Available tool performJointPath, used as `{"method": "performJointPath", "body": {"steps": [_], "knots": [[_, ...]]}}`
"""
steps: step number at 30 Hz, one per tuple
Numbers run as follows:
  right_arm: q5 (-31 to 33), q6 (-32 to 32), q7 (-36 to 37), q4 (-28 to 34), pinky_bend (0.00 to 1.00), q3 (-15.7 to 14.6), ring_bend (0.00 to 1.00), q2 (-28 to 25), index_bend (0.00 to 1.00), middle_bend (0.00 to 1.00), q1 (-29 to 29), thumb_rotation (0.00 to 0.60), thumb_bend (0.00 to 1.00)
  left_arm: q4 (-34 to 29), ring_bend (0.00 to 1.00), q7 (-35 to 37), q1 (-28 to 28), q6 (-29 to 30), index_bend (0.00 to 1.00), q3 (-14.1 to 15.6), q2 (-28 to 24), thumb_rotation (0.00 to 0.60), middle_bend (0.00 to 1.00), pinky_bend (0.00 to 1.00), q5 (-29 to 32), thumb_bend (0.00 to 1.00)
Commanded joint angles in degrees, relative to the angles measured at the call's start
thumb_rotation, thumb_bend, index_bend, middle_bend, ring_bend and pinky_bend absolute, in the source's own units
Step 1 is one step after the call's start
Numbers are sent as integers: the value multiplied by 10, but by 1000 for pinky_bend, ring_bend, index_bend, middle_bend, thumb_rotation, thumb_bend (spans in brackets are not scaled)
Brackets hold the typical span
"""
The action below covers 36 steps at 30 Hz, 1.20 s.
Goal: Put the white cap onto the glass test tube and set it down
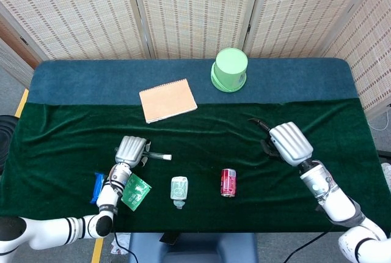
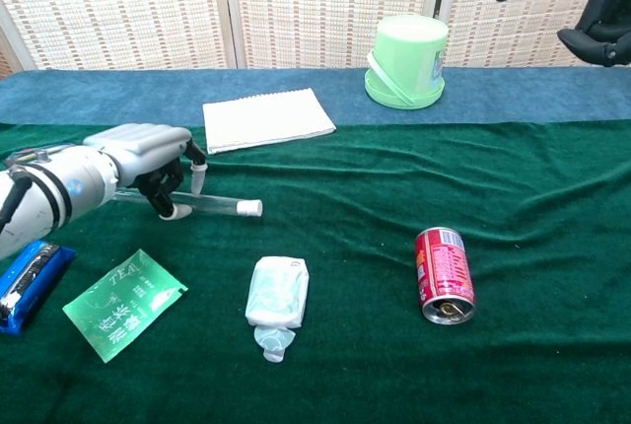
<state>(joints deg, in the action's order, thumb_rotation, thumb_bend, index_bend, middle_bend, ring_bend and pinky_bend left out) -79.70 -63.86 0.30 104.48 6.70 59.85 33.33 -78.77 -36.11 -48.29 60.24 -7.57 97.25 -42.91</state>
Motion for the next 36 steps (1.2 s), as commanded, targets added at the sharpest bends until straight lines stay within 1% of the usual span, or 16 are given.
{"method": "performJointPath", "body": {"steps": [1, 6, 10, 12, 16, 17, 19, 20, 21, 23, 25, 26, 27, 30, 32, 36], "knots": [[-3, 1, 9, -8, 1000, -2, 1000, 3, 171, 1000, -5, 600, 648, 22, 801, -14, -1, -1, 500, 2, 14, 600, 898, 809, 0, 531], [-5, 2, 17, -20, 1000, -4, 1000, 5, 171, 1000, -12, 600, 648, 26, 785, -21, 2, 2, 354, -4, 20, 600, 898, 809, 1, 530], [-7, -4, 23, -28, 1000, -4, 1000, 3, 171, 1000, -20, 600, 648, 10, 764, -22, 9, 17, 276, -7, 11, 600, 881, 809, -9, 530], [-7, -5, 20, -32, 1000, -8, 1000, -3, 171, 1000, -26, 600, 649, -10, 735, -21, 17, 27, 249, -8, -3, 600, 843, 809, -14, 528], [-2, -26, 5, -39, 1000, -17, 1000, -20, 177, 992, -51, 600, 647, -78, 632, 9, 48, 64, 228, -5, -55, 600, 704, 785, -51, 522], [-1, -34, 1, -40, 1000, -18, 1000, -24, 190, 979, -59, 600, 647, -94, 611, 18, 57, 75, 230, 0, -70, 600, 678, 764, -66, 522], [1, -56, -6, -43, 992, -23, 1000, -32, 223, 917, -79, 600, 647, -128, 537, 41, 82, 101, 241, 14, -106, 600, 596, 673, -104, 522], [2, -66, -9, -45, 966, -26, 1000, -34, 233, 860, -88, 600, 647, -143, 497, 52, 93, 111, 248, 20, -122, 600, 552, 624, -118, 522], [2, -76, -11, -46, 909, -28, 975, -36, 234, 775, -97, 600, 648, -157, 471, 65, 105, 122, 252, 25, -137, 600, 525, 589, -132, 522], [2, -99, -17, -51, 774, -33, 861, -39, 235, 623, -117, 600, 648, -187, 390, 100, 133, 147, 258, 38, -172, 600, 456, 477, -165, 522], [0, -124, -21, -56, 628, -39, 681, -40, 235, 488, -139, 600, 648, -209, 337, 138, 162, 174, 260, 51, -205, 600, 406, 400, -202, 522], [-1, -135, -20, -58, 518, -41, 554, -40, 235, 400, -148, 600, 648, -214, 321, 156, 175, 188, 262, 58, -217, 600, 388, 379, -222, 522], [-2, -145, -18, -61, 426, -43, 458, -39, 235, 328, -158, 600, 647, -216, 299, 172, 189, 203, 265, 65, -227, 600, 368, 352, -241, 522], [-6, -174, -4, -71, 217, -52, 252, -37, 207, 164, -187, 600, 648, -222, 245, 206, 232, 246, 270, 88, -255, 600, 319, 289, -282, 522], [-11, -193, 4, -82, 108, -58, 146, -32, 156, 89, -207, 600, 648, -228, 218, 220, 259, 270, 268, 102, -273, 600, 290, 242, -300, 522], [-24, -219, 20, -107, 31, -70, 67, -17, 69, 31, -238, 600, 648, -228, 203, 241, 304, 310, 267, 122, -294, 600, 278, 197, -333, 522]]}}
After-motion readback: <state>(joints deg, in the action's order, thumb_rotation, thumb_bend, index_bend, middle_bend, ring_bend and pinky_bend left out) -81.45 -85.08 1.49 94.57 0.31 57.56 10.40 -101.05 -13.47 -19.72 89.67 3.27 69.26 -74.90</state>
